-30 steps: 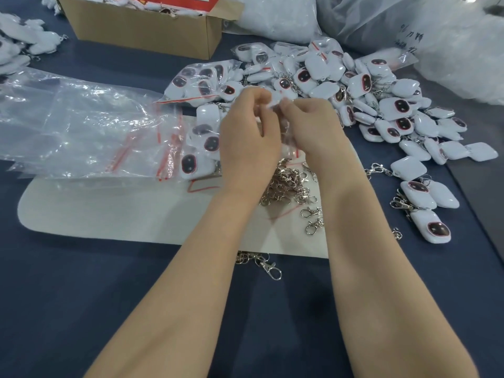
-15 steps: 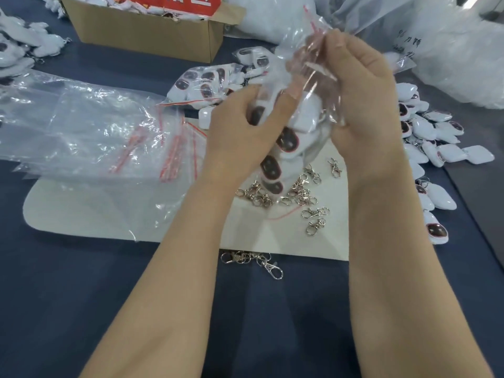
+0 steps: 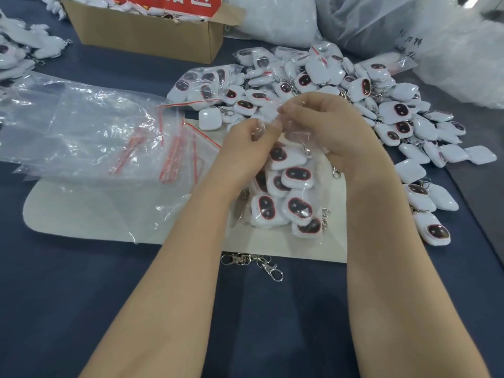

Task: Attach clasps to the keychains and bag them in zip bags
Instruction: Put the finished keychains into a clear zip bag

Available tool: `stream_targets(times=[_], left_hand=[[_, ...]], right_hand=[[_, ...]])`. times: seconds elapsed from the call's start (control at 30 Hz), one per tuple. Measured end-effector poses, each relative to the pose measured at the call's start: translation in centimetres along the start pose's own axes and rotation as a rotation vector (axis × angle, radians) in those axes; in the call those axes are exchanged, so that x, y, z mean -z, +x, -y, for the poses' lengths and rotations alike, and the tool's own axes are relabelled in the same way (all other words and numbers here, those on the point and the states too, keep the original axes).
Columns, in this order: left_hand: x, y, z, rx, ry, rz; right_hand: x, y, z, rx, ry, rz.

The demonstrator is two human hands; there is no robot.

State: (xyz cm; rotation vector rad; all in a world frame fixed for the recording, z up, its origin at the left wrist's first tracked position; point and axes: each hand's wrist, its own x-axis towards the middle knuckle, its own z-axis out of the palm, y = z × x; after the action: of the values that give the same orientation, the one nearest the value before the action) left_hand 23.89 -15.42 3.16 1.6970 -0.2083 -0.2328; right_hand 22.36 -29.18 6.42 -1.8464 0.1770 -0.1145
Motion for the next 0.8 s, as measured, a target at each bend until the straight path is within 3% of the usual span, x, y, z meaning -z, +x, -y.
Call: stream_targets(times=[0.1, 0.27, 0.43, 0.57, 0.67, 0.8], left_hand=[[0.0, 0.1, 0.1, -0.025, -0.025, -0.081], [0.0, 0.2, 0.0, 0.038, -0.301, -0.141], [0.3, 0.7, 0.2, -0.032, -0.274, -0.202], [0.3, 0.8, 0.3, -0.077, -0.252, -0.223], [0.4, 0.8, 0.3, -0.040, -0.285, -0.226], [0.6, 0.7, 0.2, 0.078, -0.422, -0.221]], right_hand=[[0.3, 0.3, -0.1, -0.025, -0.249, -0.097], [0.4, 0.2, -0.4, -0.090, -0.139, -0.091], [0.0, 0.3, -0.3, -0.056, 0.037, -0.084], [0.2, 0.5, -0.5, -0.036, -0.029, -0.108], [0.4, 0.8, -0.8, -0.021, -0.092, -0.189], [0.7, 0.9, -1.4, -0.167, 0.031, -0.189]])
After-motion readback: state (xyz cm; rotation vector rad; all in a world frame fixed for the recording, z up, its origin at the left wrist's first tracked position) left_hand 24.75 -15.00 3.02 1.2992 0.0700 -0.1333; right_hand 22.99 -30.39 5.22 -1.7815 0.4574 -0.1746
